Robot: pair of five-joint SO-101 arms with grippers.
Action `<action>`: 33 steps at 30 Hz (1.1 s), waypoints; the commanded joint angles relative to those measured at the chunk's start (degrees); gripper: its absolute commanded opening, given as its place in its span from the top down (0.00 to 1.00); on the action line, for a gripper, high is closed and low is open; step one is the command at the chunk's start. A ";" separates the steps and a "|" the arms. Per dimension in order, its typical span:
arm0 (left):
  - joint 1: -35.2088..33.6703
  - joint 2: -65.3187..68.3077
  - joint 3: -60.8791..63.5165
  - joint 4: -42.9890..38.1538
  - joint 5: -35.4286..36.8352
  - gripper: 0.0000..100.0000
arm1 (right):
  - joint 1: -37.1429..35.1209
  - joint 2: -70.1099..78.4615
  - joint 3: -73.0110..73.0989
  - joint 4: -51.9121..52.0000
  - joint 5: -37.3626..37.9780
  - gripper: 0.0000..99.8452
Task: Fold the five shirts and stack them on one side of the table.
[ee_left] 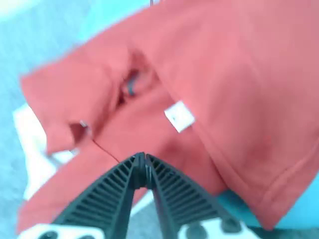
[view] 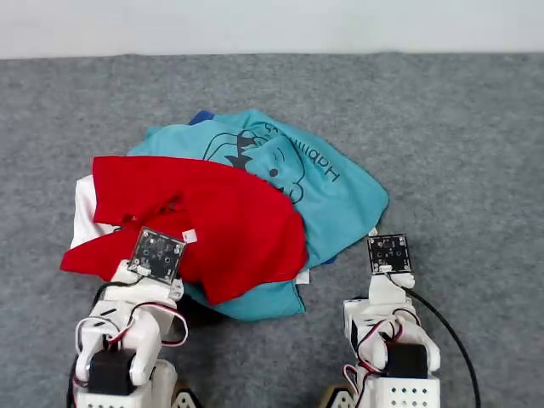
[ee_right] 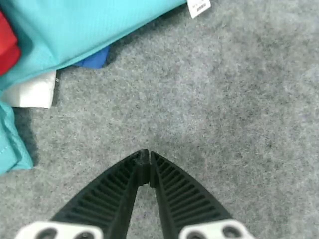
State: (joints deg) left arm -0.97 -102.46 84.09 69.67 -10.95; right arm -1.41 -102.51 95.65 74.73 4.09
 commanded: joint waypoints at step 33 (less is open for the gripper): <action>10.64 87.21 -77.67 22.51 -27.52 0.67 | 0.22 -0.84 0.79 0.04 0.53 0.99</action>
State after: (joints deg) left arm 9.14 -18.42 13.49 87.69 -33.27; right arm -1.41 -102.51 95.65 74.73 4.09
